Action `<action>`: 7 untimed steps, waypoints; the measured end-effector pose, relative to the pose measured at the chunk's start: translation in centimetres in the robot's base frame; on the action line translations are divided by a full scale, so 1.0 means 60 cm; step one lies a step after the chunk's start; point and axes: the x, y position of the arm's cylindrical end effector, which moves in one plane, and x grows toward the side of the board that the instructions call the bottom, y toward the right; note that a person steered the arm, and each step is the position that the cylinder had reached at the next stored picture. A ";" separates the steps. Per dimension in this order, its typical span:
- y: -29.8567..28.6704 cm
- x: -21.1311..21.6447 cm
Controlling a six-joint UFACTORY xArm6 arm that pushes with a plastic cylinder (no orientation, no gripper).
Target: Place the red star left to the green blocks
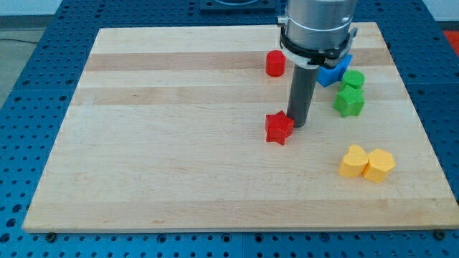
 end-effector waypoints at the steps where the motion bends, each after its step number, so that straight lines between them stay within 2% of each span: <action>1: 0.000 0.000; 3: 0.316 0.024; 5: 0.290 0.029; 7: 0.261 -0.013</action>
